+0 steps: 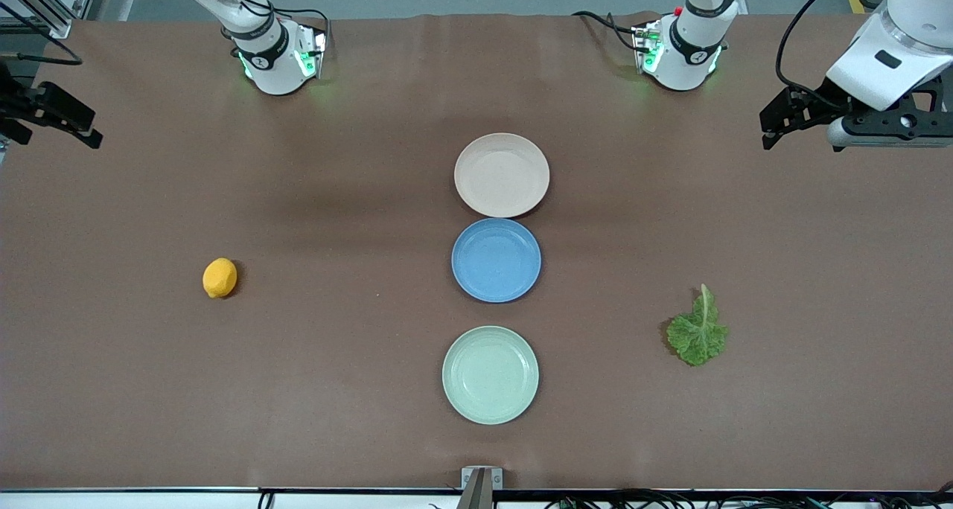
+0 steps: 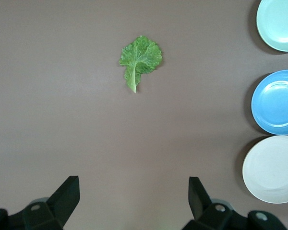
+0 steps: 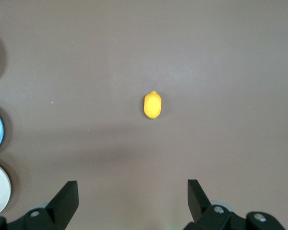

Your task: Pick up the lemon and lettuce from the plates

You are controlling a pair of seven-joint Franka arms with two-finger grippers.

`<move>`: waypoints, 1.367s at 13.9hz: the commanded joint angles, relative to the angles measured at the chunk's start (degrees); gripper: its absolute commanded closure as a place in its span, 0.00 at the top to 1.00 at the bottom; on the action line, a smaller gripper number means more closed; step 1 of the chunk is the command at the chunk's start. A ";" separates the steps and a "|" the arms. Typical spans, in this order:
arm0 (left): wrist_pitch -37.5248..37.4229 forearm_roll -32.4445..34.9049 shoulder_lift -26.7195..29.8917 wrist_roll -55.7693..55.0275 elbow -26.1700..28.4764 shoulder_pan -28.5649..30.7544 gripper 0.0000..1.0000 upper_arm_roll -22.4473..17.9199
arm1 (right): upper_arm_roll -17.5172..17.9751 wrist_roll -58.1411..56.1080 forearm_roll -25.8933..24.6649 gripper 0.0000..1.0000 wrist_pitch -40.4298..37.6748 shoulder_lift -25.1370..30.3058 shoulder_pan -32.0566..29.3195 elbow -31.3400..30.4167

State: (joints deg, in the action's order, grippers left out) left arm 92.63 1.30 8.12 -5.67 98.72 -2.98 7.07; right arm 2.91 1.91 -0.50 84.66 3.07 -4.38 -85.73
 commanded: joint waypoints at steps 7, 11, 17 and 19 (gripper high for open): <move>0.01 0.99 -1.62 0.04 -1.95 0.26 1.00 0.48 | 0.78 -1.04 -0.91 1.00 3.49 -3.16 -0.72 -0.04; 0.01 0.73 -2.41 0.13 -3.09 0.34 1.00 0.48 | 0.87 -1.04 -0.65 1.00 3.32 -2.98 -0.90 -0.58; -0.08 0.46 -2.76 -0.22 -3.79 0.34 1.00 0.40 | 0.87 -1.04 -0.65 1.00 3.49 -0.52 -0.90 -3.30; -0.17 0.46 -2.76 -0.13 -3.88 0.34 1.00 0.40 | 0.87 -1.04 -0.65 1.00 3.40 -0.52 -0.90 -3.30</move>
State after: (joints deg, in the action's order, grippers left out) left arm 92.92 1.30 5.93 -5.67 96.20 -2.94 7.09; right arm 3.35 1.32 -0.57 87.85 0.61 -4.90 -86.86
